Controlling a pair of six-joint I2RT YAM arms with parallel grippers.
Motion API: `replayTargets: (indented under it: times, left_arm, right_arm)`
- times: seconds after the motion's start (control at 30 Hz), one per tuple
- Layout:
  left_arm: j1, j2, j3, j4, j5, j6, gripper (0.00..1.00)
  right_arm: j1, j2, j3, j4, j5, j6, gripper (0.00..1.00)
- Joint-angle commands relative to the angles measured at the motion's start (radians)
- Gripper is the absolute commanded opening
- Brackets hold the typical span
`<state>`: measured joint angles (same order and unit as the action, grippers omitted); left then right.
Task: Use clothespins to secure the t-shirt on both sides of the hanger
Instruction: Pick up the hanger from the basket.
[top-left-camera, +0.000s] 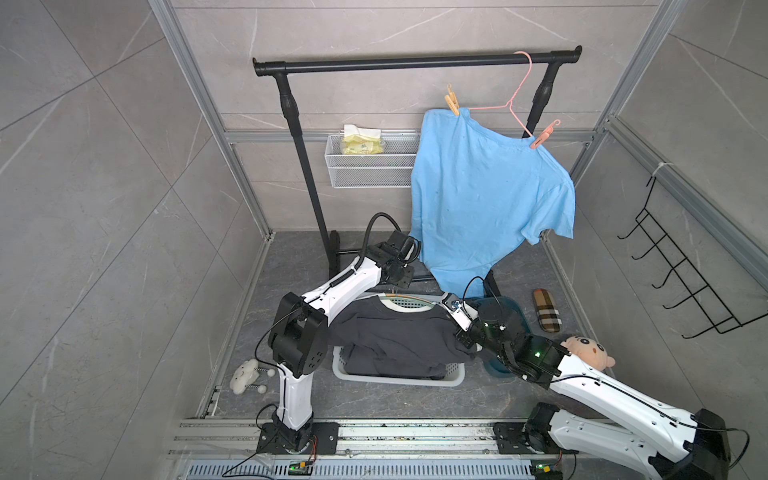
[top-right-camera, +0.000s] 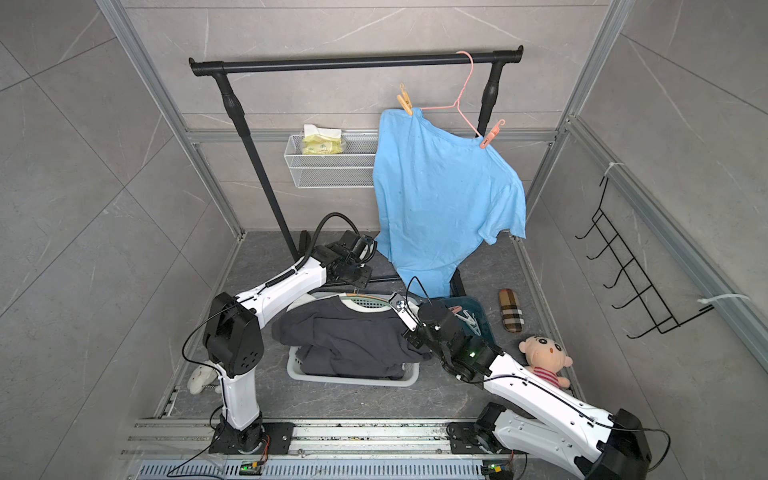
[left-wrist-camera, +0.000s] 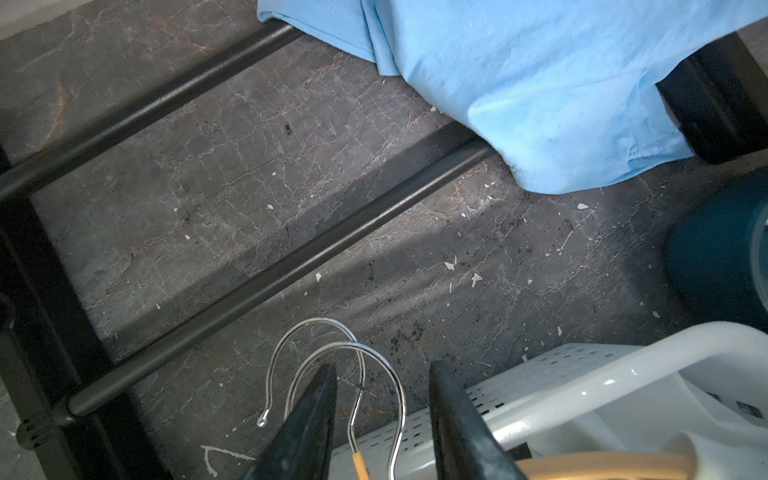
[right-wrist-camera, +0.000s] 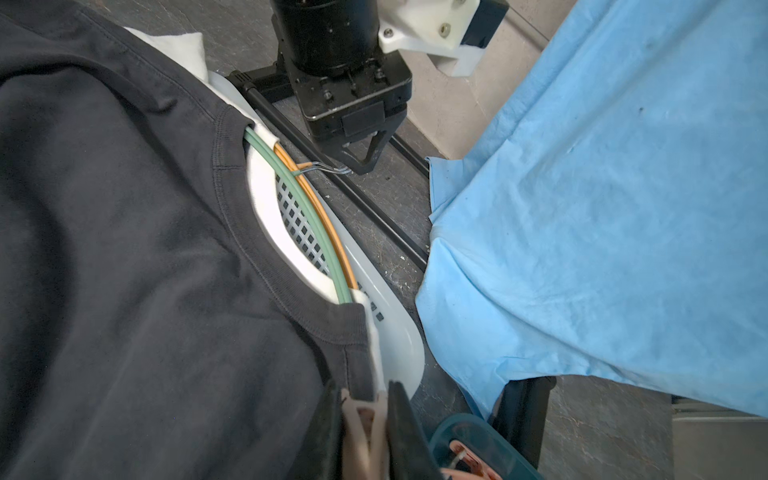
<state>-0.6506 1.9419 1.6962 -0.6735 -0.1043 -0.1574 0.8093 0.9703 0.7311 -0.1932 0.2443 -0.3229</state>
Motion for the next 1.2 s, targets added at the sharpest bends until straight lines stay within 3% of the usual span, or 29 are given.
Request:
replayTargets:
  times: [0.0,0.33,0.53,0.73,1.17]
  left_arm:
    - [-0.004,0.014,0.029,-0.029,0.013,-0.021,0.38]
    - [-0.006,0.044,0.018,-0.010,0.063,-0.010,0.30]
    - [-0.009,0.012,-0.008,0.024,0.102,0.002,0.11]
    - [-0.008,-0.052,-0.059,0.079,0.092,0.029,0.00]
    - [-0.008,-0.204,-0.137,0.160,0.163,-0.019,0.00]
  right_arm:
    - [-0.003,0.004,0.024,-0.005,0.016,-0.009,0.00]
    - [-0.003,0.007,0.045,-0.028,0.019,-0.029,0.00]
    - [-0.003,0.027,0.065,-0.044,0.021,-0.035,0.00]
    - [-0.004,0.009,0.066,-0.070,-0.007,-0.058,0.00]
    - [-0.038,0.019,0.084,-0.101,-0.070,-0.175,0.00]
